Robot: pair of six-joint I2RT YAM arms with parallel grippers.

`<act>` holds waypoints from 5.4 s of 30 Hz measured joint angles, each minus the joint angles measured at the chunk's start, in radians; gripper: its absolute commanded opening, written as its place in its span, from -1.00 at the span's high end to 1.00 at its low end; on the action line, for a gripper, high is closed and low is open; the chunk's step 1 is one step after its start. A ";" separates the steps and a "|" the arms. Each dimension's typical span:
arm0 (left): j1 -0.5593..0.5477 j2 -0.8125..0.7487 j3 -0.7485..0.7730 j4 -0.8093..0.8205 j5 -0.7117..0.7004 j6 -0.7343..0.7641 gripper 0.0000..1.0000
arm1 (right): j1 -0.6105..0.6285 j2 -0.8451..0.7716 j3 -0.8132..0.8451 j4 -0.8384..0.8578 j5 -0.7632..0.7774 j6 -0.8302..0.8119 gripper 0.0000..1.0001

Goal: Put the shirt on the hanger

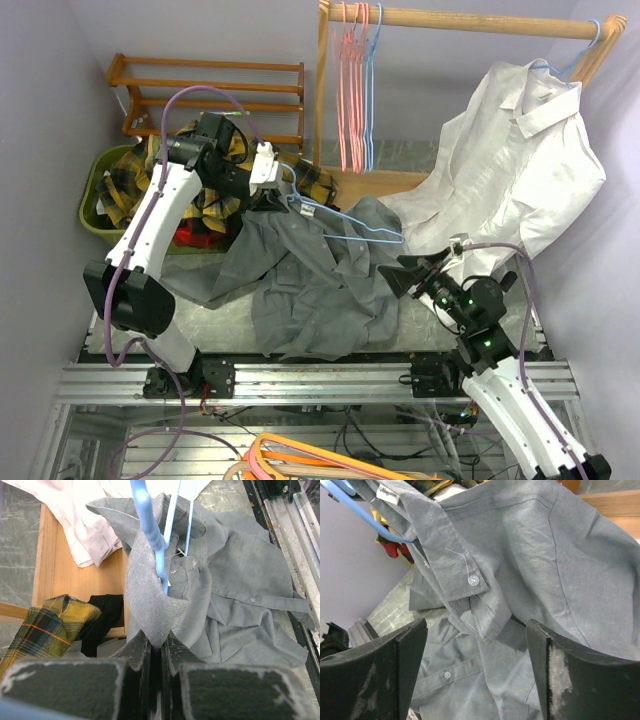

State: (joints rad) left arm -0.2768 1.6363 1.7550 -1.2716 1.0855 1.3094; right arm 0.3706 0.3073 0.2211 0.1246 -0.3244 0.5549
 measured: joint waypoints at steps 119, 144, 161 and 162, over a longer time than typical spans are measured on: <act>-0.320 -0.024 -0.078 0.406 -0.941 -0.522 0.86 | -0.049 0.492 0.406 -0.093 0.149 -0.112 1.00; -0.223 -0.100 -0.102 0.433 -1.057 -0.577 0.86 | -0.131 0.457 0.314 -0.101 0.332 -0.105 1.00; -0.246 -0.163 -0.091 0.378 -0.890 -0.616 0.86 | -0.132 0.529 -0.068 0.600 -0.005 0.017 -0.60; -0.246 -0.163 -0.082 0.368 -0.873 -0.621 0.86 | -0.131 0.566 -0.078 0.654 -0.013 0.028 -0.55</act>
State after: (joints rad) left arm -0.5228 1.4731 1.6726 -0.9039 0.2123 0.6888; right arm 0.2394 0.8730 0.1432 0.7788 -0.3378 0.5831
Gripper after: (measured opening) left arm 0.120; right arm 0.867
